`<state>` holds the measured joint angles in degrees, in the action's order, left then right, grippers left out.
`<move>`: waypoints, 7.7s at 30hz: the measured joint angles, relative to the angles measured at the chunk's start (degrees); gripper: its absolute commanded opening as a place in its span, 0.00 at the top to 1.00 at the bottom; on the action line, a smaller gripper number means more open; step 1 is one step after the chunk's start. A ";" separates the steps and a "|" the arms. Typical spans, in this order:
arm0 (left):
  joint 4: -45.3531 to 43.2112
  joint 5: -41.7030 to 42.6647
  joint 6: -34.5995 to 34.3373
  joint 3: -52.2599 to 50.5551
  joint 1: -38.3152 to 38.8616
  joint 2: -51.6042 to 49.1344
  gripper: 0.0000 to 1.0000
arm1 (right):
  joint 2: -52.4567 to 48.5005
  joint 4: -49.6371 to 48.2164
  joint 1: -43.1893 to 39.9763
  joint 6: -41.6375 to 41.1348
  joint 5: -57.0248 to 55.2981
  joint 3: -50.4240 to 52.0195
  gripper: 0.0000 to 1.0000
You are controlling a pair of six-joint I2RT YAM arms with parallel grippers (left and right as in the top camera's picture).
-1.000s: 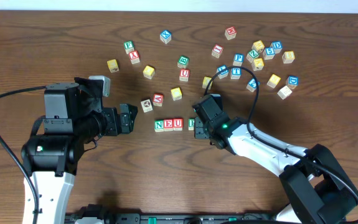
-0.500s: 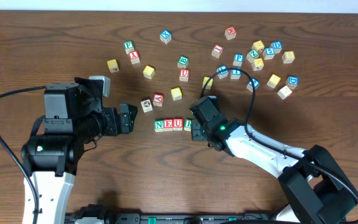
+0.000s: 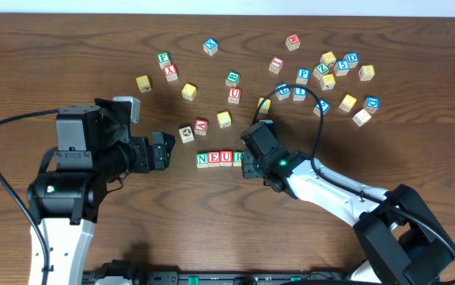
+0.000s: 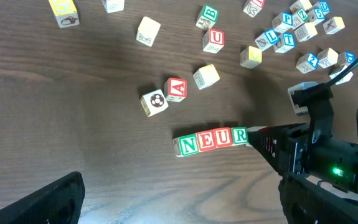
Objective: Spell out NEURIPS
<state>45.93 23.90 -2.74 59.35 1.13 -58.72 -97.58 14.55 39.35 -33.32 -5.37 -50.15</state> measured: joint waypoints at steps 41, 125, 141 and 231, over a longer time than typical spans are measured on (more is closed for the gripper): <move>0.00 0.00 0.00 -0.02 0.00 0.00 0.02 | 0.00 0.33 0.00 2.71 0.42 0.00 0.99; 0.00 0.00 0.00 0.00 0.00 0.00 0.02 | -1.40 -1.62 0.00 0.28 -3.28 0.00 0.53; 0.02 0.00 0.00 -0.02 0.00 0.00 0.02 | -1.38 3.67 -0.02 1.18 -6.21 -5.64 0.56; 0.00 0.00 0.00 -0.02 0.00 0.00 0.02 | -1.44 9.38 3.96 -11.19 -15.50 -2.58 0.99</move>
<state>45.93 23.90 -2.74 59.33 1.13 -58.72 -99.02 23.92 43.31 -44.51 -20.86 -52.73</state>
